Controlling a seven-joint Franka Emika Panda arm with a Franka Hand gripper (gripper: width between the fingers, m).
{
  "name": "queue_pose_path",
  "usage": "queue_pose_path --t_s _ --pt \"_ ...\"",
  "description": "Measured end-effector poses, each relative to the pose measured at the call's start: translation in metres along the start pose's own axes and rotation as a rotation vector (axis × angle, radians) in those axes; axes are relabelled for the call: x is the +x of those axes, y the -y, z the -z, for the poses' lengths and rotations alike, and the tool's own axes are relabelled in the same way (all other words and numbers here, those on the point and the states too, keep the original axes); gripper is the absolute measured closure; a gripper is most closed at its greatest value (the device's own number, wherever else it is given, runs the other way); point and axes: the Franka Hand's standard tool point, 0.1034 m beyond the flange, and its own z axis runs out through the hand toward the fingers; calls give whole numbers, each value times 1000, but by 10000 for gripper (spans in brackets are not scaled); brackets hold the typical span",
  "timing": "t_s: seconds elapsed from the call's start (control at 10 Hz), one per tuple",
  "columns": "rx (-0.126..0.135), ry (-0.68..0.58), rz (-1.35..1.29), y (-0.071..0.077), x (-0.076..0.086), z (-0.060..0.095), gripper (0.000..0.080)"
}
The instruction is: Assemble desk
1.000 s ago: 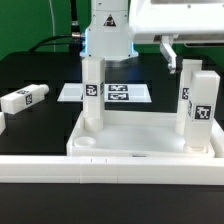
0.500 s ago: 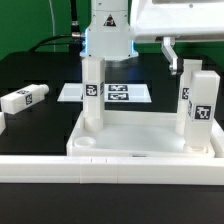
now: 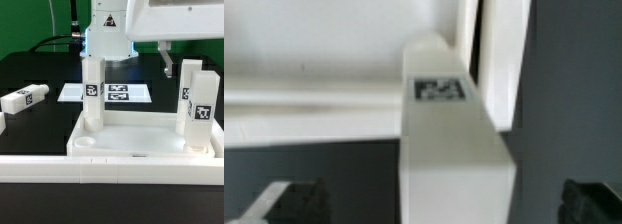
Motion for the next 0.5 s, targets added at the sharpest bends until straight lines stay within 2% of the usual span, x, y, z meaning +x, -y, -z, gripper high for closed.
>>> queue_pose_path --t_s 0.1,0.5 --pt "-3 6 -2 -1 6 -2 150" --pt "-11 5 -2 -2 5 -13 150"
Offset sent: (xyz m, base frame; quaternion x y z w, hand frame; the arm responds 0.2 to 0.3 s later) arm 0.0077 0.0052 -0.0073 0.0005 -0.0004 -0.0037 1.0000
